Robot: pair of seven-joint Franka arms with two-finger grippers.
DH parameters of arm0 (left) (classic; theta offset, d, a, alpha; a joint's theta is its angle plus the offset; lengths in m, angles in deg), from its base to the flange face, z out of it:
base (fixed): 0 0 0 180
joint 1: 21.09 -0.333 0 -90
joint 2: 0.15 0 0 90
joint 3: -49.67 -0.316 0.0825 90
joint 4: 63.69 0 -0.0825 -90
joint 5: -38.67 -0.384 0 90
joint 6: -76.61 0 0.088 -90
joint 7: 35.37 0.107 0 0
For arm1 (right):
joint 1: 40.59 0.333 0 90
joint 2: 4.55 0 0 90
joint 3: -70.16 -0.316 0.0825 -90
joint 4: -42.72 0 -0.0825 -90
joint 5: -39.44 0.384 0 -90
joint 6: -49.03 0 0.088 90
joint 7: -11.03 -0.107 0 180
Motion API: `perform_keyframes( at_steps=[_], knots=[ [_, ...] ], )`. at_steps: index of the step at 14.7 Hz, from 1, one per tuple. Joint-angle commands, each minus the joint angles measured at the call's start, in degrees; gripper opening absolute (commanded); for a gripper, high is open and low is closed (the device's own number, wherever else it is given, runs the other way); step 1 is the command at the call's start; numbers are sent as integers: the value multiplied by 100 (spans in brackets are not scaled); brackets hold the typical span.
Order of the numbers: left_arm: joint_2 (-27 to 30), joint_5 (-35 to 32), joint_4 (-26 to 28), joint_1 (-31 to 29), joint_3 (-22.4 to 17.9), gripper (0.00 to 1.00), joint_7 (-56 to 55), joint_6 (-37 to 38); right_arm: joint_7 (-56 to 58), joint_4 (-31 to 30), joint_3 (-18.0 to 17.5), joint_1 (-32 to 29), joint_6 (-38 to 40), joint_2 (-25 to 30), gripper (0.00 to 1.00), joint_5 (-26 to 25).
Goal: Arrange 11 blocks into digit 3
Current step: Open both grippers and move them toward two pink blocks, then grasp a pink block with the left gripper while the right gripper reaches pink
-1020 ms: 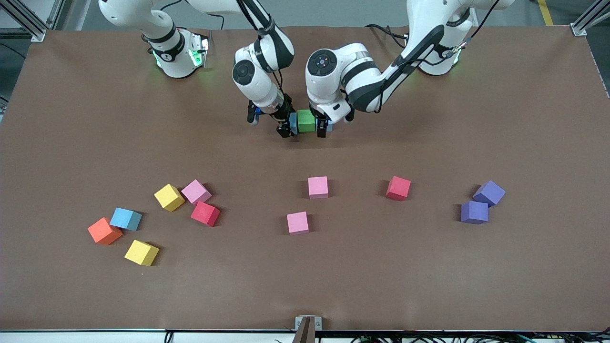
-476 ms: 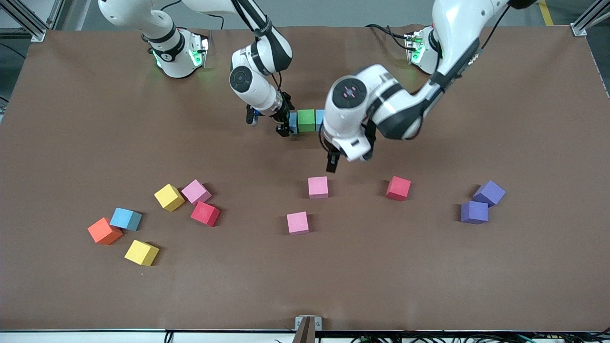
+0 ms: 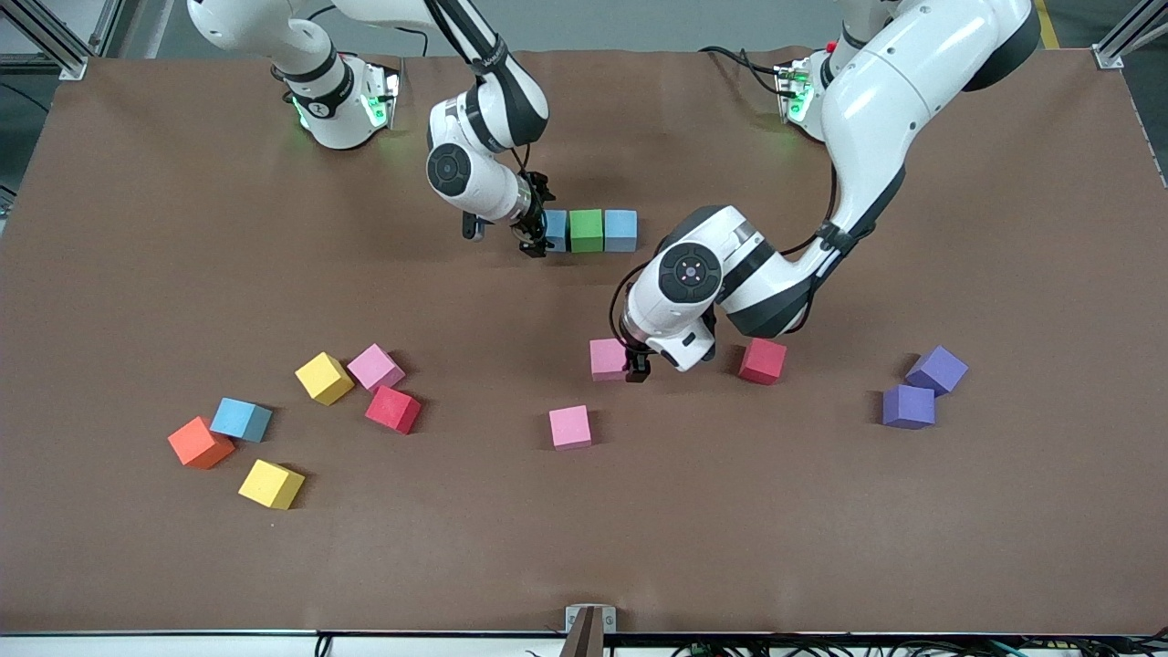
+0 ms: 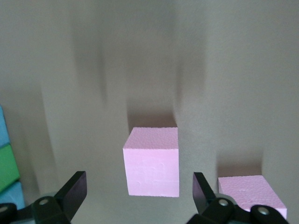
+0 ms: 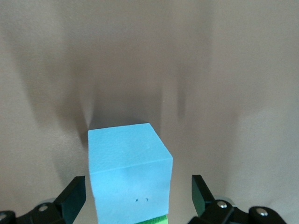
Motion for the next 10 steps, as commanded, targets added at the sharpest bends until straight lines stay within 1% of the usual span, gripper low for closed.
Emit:
perform_keyframes(
  at_steps=[1,4,6,7,9,10],
  knots=[
    [-51,-47,-118,266,-175,100,-267,-12,-29,79,112,-140,77,138,100,-299],
    [-69,-38,-136,574,-430,100,-328,-12,-20,229,244,-140,77,155,100,-423],
    [-78,-47,-145,610,-545,100,-285,-12,-20,238,349,-140,95,173,100,-694],
    [-87,-47,-162,610,-615,100,-258,-21,-20,238,463,-140,182,217,100,-887],
    [-87,-47,-171,645,-659,100,-249,-152,-20,368,726,-157,716,366,100,-1309],
    [-87,-56,-171,654,-694,100,-249,-213,-20,552,910,-157,1189,419,100,-1589]
  ],
)
